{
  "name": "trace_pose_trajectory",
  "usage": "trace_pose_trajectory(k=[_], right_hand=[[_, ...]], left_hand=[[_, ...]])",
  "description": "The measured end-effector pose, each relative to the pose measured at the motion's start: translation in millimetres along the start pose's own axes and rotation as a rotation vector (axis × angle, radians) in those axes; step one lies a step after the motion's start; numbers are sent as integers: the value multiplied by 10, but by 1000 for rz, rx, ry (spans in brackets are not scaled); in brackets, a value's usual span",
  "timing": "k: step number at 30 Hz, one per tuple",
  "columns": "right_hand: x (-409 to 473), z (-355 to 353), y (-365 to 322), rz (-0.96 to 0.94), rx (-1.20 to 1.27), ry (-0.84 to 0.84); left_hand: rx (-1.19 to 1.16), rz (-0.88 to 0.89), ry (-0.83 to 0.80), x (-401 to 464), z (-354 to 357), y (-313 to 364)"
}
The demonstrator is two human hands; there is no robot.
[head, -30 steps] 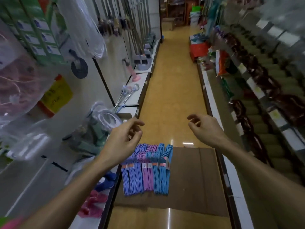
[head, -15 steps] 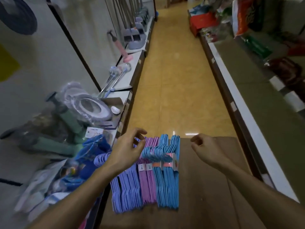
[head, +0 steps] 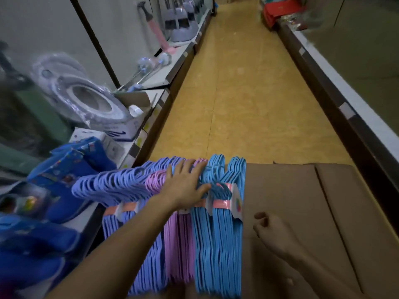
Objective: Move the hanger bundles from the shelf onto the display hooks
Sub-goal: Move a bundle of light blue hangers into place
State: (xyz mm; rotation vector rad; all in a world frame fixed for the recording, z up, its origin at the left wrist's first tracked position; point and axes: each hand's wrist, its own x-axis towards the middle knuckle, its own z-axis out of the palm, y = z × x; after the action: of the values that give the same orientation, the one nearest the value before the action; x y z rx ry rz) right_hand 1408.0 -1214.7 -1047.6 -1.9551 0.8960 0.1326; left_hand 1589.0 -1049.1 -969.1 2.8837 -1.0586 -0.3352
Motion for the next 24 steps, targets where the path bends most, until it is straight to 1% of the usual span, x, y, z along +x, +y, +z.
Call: trace_pose_trajectory(k=[2, 5, 9, 12, 14, 16, 18, 21, 24], right_hand=[[62, 166, 116, -14, -4, -9], [118, 385, 261, 12, 21, -42], [146, 672, 405, 81, 283, -127], [30, 792, 334, 60, 378, -202], [-50, 875, 285, -1, 361, -141], [-94, 983, 262, -40, 252, -24], [-108, 1076, 220, -40, 123, 46], [-150, 1160, 101, 34, 8, 116], [-139, 1248, -14, 151, -6, 205]], left_hand=[[42, 4, 47, 65, 143, -37], [34, 13, 151, 85, 260, -61], [16, 20, 176, 113, 275, -73], [-1, 29, 164, 124, 249, 7], [-6, 33, 162, 117, 217, 87], [-14, 37, 158, 115, 179, 189], [-39, 59, 169, 119, 153, 319], [-98, 114, 183, 119, 124, 537], [-107, 155, 141, 113, 82, 715]])
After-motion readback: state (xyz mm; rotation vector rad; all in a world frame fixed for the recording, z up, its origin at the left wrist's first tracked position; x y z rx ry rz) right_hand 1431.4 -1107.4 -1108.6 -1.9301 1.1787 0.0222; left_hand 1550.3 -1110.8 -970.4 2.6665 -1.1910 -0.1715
